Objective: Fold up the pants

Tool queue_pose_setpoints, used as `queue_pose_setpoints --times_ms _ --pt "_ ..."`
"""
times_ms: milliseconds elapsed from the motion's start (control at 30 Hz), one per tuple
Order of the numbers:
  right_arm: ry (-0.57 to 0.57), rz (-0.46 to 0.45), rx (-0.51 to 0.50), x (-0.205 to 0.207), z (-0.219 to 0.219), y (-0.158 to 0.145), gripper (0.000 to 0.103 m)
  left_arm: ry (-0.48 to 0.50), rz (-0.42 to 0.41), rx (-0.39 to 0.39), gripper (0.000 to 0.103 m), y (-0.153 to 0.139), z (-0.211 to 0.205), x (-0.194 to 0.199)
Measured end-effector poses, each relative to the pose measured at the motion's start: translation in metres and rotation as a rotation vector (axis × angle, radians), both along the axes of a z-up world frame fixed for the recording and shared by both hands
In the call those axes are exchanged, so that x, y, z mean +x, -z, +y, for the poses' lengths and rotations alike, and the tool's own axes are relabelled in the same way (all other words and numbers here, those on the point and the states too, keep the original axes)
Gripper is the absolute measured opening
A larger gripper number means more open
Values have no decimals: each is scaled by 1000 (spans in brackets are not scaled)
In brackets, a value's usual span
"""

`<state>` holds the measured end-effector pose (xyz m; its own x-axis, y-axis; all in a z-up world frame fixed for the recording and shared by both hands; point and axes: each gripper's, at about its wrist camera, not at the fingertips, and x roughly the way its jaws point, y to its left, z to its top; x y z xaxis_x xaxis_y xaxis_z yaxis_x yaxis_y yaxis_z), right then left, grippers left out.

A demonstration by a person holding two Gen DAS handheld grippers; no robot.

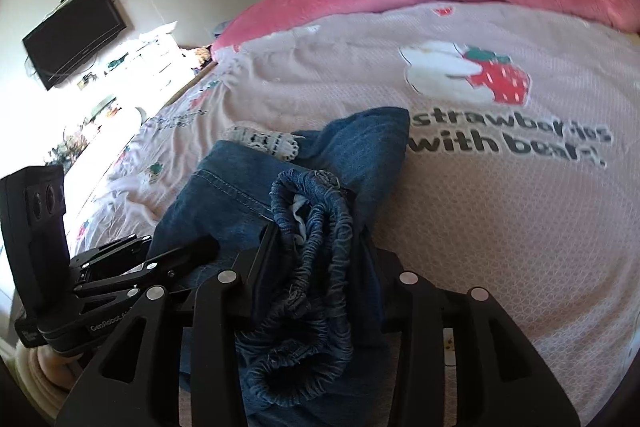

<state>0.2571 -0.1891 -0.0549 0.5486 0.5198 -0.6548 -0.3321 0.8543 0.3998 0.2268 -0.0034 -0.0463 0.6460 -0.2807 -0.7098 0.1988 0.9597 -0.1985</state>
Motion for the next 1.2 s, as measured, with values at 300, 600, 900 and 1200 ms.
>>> queue_pose_setpoints --times_ms 300,600,900,1200 --pt "71 46 16 1 -10 7 60 -26 12 -22 44 8 10 1" --pt "75 -48 -21 -20 -14 -13 67 -35 -4 -15 48 0 13 -7" --pt "78 -90 -48 -38 -21 -28 76 -52 -23 -4 53 -9 16 -19" --pt "80 -160 -81 -58 -19 -46 85 -64 -47 -9 64 -20 19 -34"
